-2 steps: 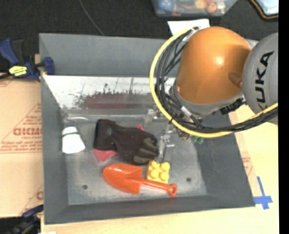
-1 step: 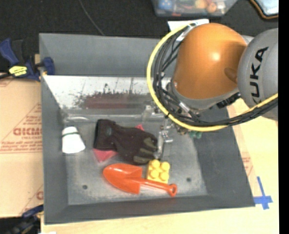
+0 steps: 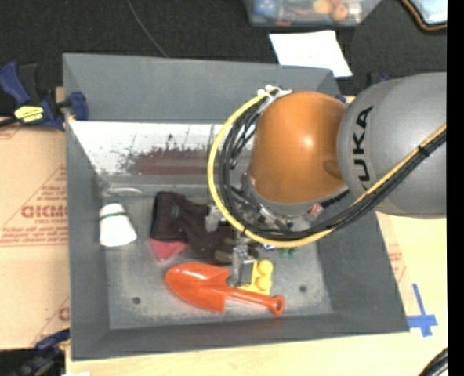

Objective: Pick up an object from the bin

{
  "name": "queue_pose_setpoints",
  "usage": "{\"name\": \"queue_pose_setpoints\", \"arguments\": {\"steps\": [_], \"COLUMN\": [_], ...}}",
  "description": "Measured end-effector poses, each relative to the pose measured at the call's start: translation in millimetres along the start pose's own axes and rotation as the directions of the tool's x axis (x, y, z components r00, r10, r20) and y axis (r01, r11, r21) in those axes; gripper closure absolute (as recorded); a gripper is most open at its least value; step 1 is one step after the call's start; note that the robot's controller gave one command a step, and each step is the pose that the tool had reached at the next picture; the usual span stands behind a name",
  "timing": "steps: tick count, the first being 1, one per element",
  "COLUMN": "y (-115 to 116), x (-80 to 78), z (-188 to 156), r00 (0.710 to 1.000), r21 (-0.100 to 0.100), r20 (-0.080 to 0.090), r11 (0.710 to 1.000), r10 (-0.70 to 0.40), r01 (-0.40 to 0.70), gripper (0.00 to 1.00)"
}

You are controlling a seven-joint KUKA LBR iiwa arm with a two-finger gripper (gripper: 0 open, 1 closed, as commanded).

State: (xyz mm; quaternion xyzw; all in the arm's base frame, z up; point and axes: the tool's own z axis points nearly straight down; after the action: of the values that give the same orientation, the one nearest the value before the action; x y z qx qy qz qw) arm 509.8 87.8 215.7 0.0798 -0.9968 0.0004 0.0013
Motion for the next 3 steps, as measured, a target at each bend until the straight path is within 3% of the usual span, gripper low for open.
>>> {"name": "queue_pose_setpoints", "arguments": {"steps": [1, 2, 3], "y": [-1, -2, -1], "x": [-20.2, -9.5, -13.8], "z": [-2, -103, -129], "r00": [1.000, 1.000, 0.999], "r21": [0.001, 0.002, 0.002], "r20": [0.031, 0.011, 0.021], "r11": [1.000, 1.000, 1.000], "r10": [0.002, -0.025, -0.025], "r01": [-0.002, 0.025, 0.025], "gripper": [0.00, 0.00, 0.00]}}
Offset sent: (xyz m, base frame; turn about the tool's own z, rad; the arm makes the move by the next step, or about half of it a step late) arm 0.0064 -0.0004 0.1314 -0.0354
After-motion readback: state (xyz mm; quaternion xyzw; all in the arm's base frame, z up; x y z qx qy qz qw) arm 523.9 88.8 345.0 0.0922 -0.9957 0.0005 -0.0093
